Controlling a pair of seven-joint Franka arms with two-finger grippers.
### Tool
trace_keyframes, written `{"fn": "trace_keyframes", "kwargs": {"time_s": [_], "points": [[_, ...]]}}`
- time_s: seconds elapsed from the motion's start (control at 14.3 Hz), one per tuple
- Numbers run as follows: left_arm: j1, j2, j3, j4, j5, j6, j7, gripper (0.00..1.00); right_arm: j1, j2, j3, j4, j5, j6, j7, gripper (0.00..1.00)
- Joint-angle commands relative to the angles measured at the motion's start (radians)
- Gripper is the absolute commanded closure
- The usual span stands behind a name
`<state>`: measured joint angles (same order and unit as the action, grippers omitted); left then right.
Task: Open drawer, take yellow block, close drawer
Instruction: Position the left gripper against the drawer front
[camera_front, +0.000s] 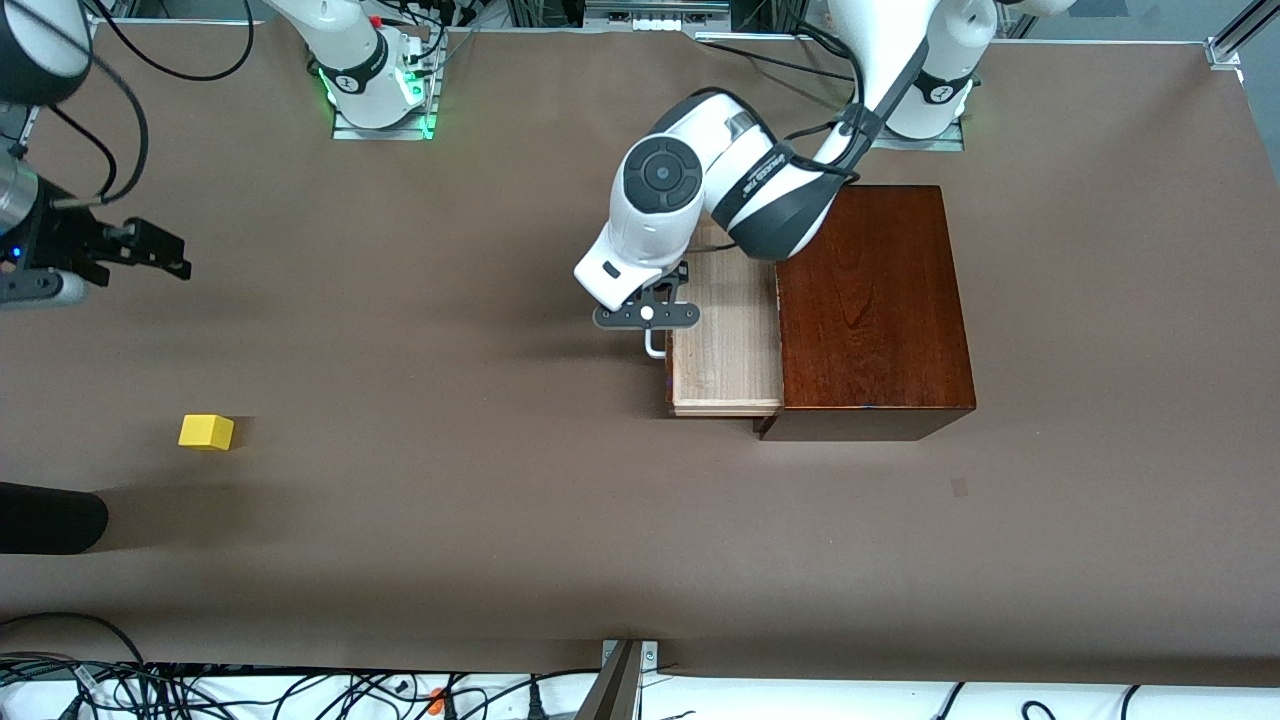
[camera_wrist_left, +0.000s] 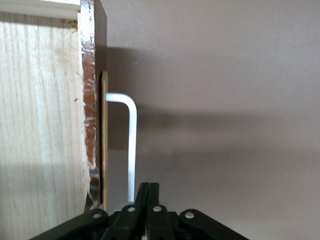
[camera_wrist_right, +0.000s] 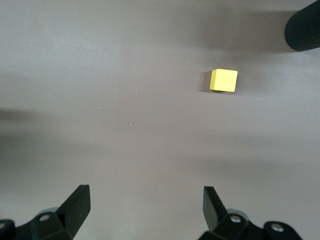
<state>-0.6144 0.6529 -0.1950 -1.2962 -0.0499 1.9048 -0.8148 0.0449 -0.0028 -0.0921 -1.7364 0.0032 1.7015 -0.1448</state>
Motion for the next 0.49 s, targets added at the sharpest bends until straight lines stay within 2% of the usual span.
{"fn": "trace_keyframes", "kwargs": {"time_s": [0.0, 0.14, 0.28, 0.42], "points": [[-0.013, 0.027, 0.016, 0.046, 0.074, -0.009, 0.040, 1.00, -0.080, -0.060, 0.090, -0.029, -0.015, -0.057, 0.024, 0.00], [-0.008, 0.024, 0.016, 0.045, 0.094, -0.016, 0.060, 1.00, -0.080, -0.066, 0.091, -0.003, -0.015, -0.127, 0.079, 0.00], [-0.008, 0.025, 0.017, 0.041, 0.099, -0.018, 0.063, 1.00, -0.080, -0.066, 0.091, 0.012, -0.015, -0.143, 0.079, 0.00], [-0.011, 0.028, 0.014, 0.040, 0.158, -0.018, 0.063, 1.00, -0.080, -0.066, 0.089, 0.023, -0.015, -0.145, 0.079, 0.00]]}}
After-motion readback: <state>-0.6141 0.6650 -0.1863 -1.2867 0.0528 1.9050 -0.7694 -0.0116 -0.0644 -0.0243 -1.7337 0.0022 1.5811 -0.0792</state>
